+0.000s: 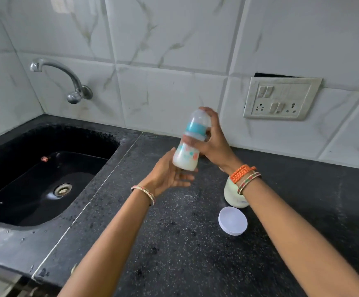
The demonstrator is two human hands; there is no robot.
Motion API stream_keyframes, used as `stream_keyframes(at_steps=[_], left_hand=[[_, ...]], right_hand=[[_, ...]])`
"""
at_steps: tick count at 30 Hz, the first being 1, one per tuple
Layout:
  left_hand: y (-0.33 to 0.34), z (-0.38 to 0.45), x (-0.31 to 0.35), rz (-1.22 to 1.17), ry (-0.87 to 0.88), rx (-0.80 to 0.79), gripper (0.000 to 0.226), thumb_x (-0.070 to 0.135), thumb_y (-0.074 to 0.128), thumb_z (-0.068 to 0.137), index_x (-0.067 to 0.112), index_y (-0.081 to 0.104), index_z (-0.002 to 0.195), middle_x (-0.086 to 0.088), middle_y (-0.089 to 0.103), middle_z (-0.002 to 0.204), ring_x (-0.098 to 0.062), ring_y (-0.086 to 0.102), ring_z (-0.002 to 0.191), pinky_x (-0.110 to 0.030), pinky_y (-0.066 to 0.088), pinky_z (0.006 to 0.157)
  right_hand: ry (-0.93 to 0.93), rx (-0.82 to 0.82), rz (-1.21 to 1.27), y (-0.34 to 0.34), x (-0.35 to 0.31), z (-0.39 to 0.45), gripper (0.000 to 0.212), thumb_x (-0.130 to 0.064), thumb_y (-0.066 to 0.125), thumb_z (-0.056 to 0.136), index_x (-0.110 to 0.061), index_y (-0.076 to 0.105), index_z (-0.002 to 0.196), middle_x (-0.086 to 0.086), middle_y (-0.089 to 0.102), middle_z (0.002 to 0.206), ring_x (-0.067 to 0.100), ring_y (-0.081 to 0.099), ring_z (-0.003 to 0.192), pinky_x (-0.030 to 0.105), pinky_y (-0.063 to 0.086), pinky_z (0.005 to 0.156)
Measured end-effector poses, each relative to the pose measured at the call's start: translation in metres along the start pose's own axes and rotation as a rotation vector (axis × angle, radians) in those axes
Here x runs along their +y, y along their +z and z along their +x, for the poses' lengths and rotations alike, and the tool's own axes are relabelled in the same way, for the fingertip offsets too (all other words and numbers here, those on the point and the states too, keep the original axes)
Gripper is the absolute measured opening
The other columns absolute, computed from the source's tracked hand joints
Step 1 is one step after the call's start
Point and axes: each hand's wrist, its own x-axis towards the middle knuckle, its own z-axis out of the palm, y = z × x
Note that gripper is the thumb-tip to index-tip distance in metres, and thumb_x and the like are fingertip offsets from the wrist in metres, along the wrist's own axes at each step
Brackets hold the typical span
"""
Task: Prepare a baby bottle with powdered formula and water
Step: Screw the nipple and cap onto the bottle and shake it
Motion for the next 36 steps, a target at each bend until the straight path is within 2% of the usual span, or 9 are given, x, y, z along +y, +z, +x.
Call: stream_keyframes(at_steps=[6,11,15,19,22,26,31,34,36], left_hand=[[-0.006,-0.004,-0.014,-0.375,0.001,-0.098,0.062,0.057,0.022,0.097,0.008,0.055,0.116,-0.013,0.061,0.087,-0.017,0.059,0.068,-0.032,0.060,0.069],[-0.015,-0.006,-0.010,-0.275,0.126,-0.161,0.052,0.046,0.048,0.091,0.011,0.044,0.130,-0.016,0.050,0.114,-0.013,0.055,0.073,-0.037,0.057,0.074],[-0.025,-0.008,-0.009,-0.216,0.188,-0.182,0.068,0.044,0.083,0.064,0.018,0.044,0.113,-0.009,0.057,0.106,-0.011,0.056,0.074,-0.037,0.057,0.075],[-0.021,-0.007,0.001,-0.197,0.240,-0.171,0.083,0.058,0.074,0.065,0.022,0.042,0.132,-0.004,0.061,0.110,-0.015,0.058,0.087,-0.042,0.056,0.080],[-0.026,-0.005,0.012,-0.284,0.250,-0.074,0.058,0.057,0.050,0.084,0.024,0.045,0.131,-0.008,0.057,0.118,-0.022,0.058,0.096,-0.043,0.056,0.077],[-0.040,0.001,0.016,-0.314,0.197,0.028,0.042,0.038,0.053,0.082,0.019,0.050,0.119,-0.009,0.060,0.114,-0.026,0.062,0.092,-0.039,0.057,0.072],[-0.049,0.000,0.014,-0.345,0.204,0.112,0.027,0.032,0.043,0.091,0.018,0.061,0.106,-0.002,0.067,0.104,-0.019,0.061,0.083,-0.039,0.050,0.078],[-0.046,-0.001,0.011,-0.321,0.172,0.109,0.028,0.029,0.043,0.091,0.019,0.068,0.085,-0.001,0.067,0.095,-0.021,0.059,0.085,-0.038,0.049,0.075],[-0.045,0.001,0.010,-0.312,0.176,0.098,0.034,0.028,0.042,0.091,0.021,0.070,0.073,0.001,0.068,0.085,-0.020,0.059,0.083,-0.035,0.050,0.071]], right_hand=[[0.070,-0.057,0.017,-0.001,-0.001,-0.001,0.074,-0.010,0.067,0.086,-0.027,0.019,0.140,-0.016,0.038,0.119,0.011,0.053,0.103,0.017,0.053,0.078],[0.061,-0.031,-0.076,0.004,-0.003,-0.002,0.114,-0.014,0.078,0.076,-0.029,-0.010,0.147,-0.011,0.039,0.124,0.012,0.060,0.101,0.037,0.052,0.094],[0.013,-0.106,-0.119,0.002,-0.006,0.000,0.120,-0.010,0.078,0.075,-0.029,-0.016,0.147,-0.032,0.025,0.121,0.013,0.059,0.104,0.043,0.053,0.094],[-0.153,0.326,0.105,0.000,-0.025,0.005,0.106,-0.014,0.081,0.071,-0.022,0.009,0.148,-0.023,0.032,0.131,0.009,0.056,0.106,0.052,0.054,0.089],[-0.129,0.780,0.581,0.003,-0.034,0.005,0.091,-0.008,0.076,0.078,-0.026,0.014,0.142,0.002,0.039,0.133,0.022,0.057,0.110,0.047,0.060,0.066],[-0.024,0.191,0.188,0.022,-0.020,-0.009,0.096,-0.020,0.085,0.061,-0.023,0.028,0.138,-0.004,0.045,0.125,0.018,0.057,0.099,0.036,0.058,0.077],[-0.101,0.593,0.703,0.001,-0.044,0.003,0.085,-0.017,0.079,0.072,-0.029,0.023,0.135,0.013,0.043,0.133,0.032,0.058,0.113,0.044,0.058,0.065],[-0.039,0.072,0.223,0.003,-0.040,-0.005,0.087,-0.024,0.080,0.061,-0.026,0.031,0.133,0.001,0.048,0.122,0.025,0.061,0.100,0.037,0.058,0.073],[-0.075,-0.017,0.159,-0.003,-0.033,-0.008,0.088,-0.025,0.082,0.059,-0.023,0.035,0.134,0.002,0.046,0.127,0.030,0.060,0.103,0.043,0.058,0.079]])
